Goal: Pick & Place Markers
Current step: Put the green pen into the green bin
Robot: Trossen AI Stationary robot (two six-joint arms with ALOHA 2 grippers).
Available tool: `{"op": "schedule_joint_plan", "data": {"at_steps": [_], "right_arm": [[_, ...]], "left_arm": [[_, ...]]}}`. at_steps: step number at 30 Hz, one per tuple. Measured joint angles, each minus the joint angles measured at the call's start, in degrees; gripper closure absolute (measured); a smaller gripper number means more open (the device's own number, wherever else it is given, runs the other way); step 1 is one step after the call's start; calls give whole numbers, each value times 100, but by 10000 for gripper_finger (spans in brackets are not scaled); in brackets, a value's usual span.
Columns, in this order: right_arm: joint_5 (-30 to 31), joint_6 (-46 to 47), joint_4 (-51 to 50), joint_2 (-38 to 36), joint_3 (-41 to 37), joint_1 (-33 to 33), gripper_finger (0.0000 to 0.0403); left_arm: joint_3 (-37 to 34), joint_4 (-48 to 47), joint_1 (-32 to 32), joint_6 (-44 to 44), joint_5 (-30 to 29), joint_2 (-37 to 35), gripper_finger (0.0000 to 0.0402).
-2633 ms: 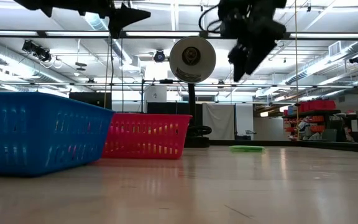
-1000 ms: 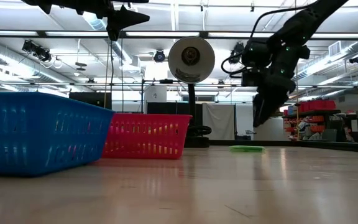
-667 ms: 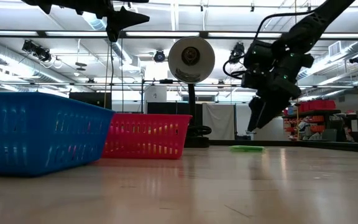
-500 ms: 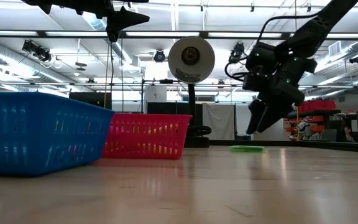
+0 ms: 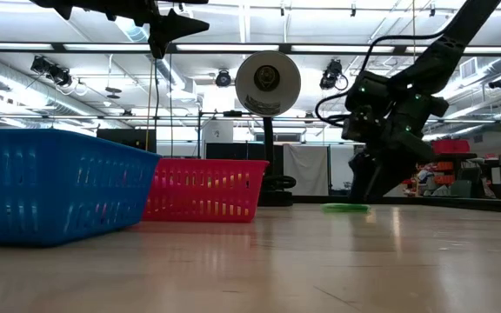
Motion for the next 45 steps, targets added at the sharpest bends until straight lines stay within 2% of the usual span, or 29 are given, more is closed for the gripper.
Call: {"op": "schedule_joint_plan", "data": {"at_steps": [7, 12, 17, 25, 27, 32, 36, 45], "right_arm": [[474, -193, 227, 275, 7, 171, 79], [465, -230, 119, 412, 33, 228, 114], [538, -242, 167, 420, 28, 240, 195], [571, -205, 104, 424, 26, 240, 366], [560, 42, 67, 422, 26, 244, 387], [608, 695, -52, 271, 14, 345, 376], [516, 958, -276, -36, -17, 496, 391], [507, 1885, -1131, -1293, -15, 1072, 392]], "left_arm": [[0, -105, 0, 2, 0, 0, 179], [0, -132, -2, 3, 0, 0, 179], [0, -136, -2, 2, 0, 0, 179], [0, -271, -2, 2, 0, -1, 179], [0, -280, 0, 2, 0, 0, 179], [0, -304, 10, 10, -2, 0, 179], [0, -331, 16, 46, -4, -2, 179], [0, -345, 16, 220, -179, -1, 179]]}}
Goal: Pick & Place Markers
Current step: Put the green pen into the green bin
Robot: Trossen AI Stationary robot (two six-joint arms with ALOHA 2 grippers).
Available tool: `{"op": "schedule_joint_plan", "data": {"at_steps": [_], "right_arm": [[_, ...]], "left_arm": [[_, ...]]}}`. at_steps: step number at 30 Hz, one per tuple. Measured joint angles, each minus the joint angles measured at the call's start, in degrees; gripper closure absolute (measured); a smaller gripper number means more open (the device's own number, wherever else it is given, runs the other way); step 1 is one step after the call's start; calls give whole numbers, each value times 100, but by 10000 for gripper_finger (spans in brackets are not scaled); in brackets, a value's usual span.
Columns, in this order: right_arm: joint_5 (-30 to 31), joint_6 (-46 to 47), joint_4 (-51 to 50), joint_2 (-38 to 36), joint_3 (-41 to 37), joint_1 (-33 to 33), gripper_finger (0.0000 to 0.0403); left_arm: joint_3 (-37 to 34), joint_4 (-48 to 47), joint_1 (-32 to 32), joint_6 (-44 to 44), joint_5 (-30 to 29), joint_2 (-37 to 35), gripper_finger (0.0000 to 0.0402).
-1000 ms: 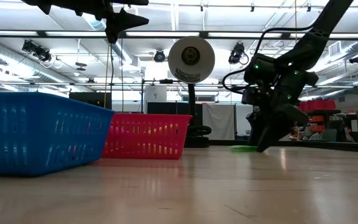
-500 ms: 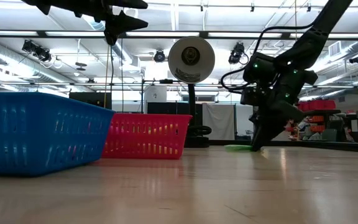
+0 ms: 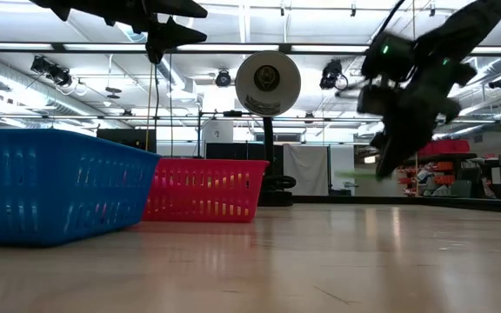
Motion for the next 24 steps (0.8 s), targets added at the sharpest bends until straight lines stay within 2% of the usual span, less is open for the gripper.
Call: {"op": "schedule_joint_plan", "data": {"at_steps": [5, 11, 17, 24], "right_arm": [[39, 1039, 177, -761, 4, 406, 392], [660, 2045, 1043, -1322, 11, 974, 392], [1348, 2364, 2162, -1450, 15, 1459, 392], [1935, 2263, 3557, -1450, 22, 1831, 392]], "left_arm": [[0, 0, 0, -2, 2, 1, 179], [0, 4, 0, -2, 0, 0, 179], [0, 31, 0, -25, -66, 1, 179], [0, 132, 0, -12, -87, 1, 179]]}}
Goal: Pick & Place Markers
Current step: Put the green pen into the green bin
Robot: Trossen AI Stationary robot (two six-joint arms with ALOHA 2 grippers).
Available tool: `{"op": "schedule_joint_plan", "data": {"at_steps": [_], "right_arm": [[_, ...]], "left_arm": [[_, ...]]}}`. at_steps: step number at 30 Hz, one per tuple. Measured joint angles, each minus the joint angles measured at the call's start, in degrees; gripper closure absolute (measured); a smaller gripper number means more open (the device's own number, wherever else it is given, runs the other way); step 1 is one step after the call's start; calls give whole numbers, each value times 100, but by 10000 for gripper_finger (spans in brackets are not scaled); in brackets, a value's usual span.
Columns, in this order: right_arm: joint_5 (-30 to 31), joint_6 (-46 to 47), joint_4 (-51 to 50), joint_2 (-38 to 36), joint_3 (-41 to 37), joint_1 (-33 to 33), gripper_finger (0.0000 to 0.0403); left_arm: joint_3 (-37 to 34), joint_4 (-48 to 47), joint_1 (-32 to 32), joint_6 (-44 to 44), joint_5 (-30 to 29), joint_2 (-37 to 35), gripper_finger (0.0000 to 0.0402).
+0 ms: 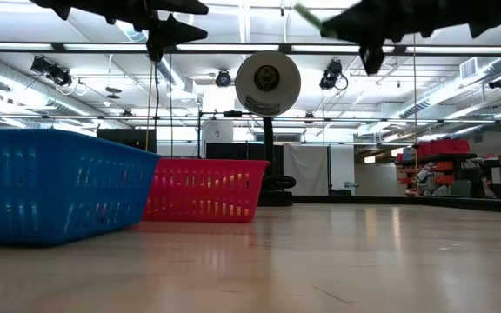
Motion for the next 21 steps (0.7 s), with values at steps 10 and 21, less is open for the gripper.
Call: {"op": "schedule_joint_plan", "data": {"at_steps": [10, 21], "right_arm": [[405, -606, 947, 4, 166, 119, 392], [403, -1310, -709, 691, 2128, 23, 392]], "left_arm": [[0, 532, -57, 450, 79, 0, 179], [146, 1008, -55, 459, 153, 2, 179]]}}
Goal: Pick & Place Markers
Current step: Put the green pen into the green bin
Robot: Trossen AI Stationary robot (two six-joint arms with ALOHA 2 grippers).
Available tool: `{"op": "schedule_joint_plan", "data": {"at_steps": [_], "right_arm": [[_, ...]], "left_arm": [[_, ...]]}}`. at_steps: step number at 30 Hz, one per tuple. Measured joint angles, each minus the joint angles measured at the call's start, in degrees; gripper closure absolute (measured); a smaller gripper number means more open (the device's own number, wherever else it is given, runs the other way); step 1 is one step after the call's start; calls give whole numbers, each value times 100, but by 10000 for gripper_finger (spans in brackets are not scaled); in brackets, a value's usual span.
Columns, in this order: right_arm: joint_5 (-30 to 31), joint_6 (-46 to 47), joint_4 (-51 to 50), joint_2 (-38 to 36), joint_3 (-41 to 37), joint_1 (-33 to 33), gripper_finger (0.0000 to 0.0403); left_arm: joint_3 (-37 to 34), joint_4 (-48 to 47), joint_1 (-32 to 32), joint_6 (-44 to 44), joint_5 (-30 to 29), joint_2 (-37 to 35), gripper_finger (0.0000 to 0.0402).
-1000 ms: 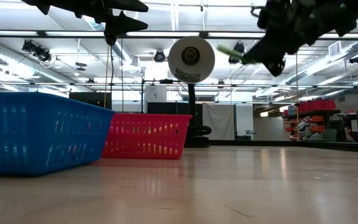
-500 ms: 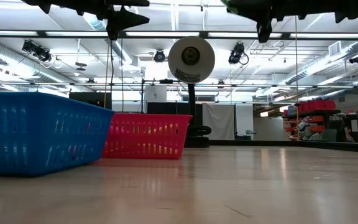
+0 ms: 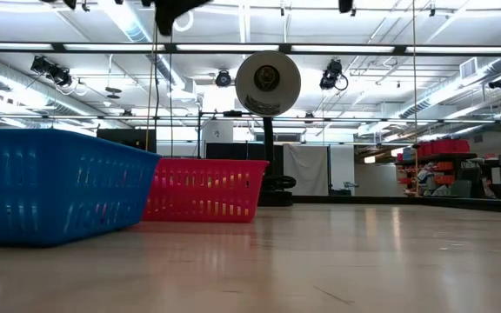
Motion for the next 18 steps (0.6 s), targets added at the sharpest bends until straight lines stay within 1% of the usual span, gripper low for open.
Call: {"op": "schedule_joint_plan", "data": {"at_steps": [4, 6, 11, 15, 18], "right_arm": [[-4, -241, -271, 445, 653, -3, 392], [-9, -319, -255, 650, 930, -3, 392], [-20, -360, -294, 1214, 1699, -40, 392], [-48, -752, -438, 1610, 2260, -42, 392], [-66, -797, -571, 1811, 2529, -43, 392]], "left_arm": [[549, -334, 0, 144, -43, 17, 179], [911, -715, 0, 277, -69, 93, 179], [1911, -1636, 17, 287, -96, 401, 179], [2567, -1844, 11, 292, 87, 778, 179], [2951, -1813, 11, 403, 277, 1035, 179]]}}
